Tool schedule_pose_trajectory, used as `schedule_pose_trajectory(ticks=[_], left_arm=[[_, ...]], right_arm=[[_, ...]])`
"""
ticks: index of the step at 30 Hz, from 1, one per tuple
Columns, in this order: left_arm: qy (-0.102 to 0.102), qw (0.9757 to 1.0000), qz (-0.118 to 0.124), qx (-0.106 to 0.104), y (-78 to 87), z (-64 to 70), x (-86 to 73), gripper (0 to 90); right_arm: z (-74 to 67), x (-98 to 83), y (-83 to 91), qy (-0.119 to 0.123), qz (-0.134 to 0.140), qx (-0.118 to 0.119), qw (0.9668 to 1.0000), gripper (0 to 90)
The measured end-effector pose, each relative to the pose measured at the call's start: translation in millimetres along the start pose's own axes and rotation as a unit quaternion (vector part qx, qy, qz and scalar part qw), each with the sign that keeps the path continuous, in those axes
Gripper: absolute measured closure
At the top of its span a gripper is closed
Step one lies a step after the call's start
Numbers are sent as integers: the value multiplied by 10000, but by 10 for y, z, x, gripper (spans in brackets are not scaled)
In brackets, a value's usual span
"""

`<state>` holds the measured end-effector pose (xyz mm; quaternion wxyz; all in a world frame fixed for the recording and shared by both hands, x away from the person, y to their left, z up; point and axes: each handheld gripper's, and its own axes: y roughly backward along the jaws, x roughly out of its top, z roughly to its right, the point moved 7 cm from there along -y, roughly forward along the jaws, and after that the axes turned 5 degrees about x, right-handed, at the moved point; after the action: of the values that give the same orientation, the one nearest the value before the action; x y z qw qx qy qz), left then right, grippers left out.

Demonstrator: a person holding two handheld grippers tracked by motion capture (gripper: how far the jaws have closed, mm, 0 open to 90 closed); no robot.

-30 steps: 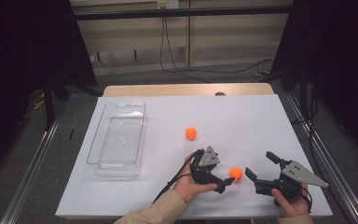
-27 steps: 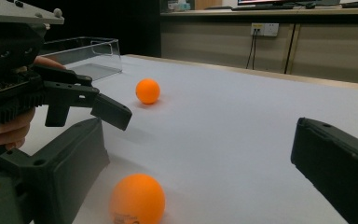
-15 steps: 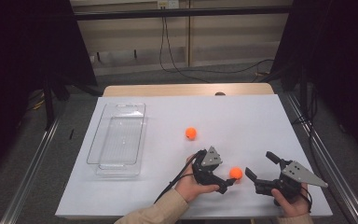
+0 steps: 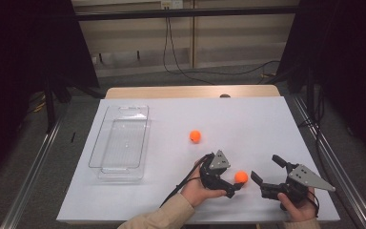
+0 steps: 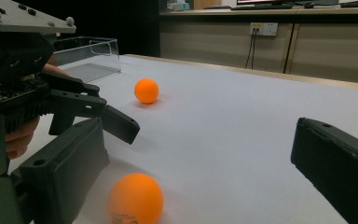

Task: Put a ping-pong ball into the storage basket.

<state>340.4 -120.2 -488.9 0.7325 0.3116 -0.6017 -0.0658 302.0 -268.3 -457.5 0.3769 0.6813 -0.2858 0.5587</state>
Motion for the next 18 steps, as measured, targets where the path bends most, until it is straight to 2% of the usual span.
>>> schedule_pose_trajectory(ticks=[5, 7, 12, 18], left_arm=[[98, 9999, -82, -64, -27, 15, -9, 86], [69, 9998, -147, -96, -36, 26, -14, 100], [93, 9998, -122, -94, -40, 18, 4, 135], [147, 9994, -229, -221, -77, 39, 10, 150]], right_arm=[[0, 2, 2, 7, 5, 4, 10000, 28], [2, 1, 0, 7, 0, 0, 10000, 28], [1, -1, -1, 6, -7, -3, 10000, 28], [6, -5, 1, 10, -18, -13, 10000, 28]])
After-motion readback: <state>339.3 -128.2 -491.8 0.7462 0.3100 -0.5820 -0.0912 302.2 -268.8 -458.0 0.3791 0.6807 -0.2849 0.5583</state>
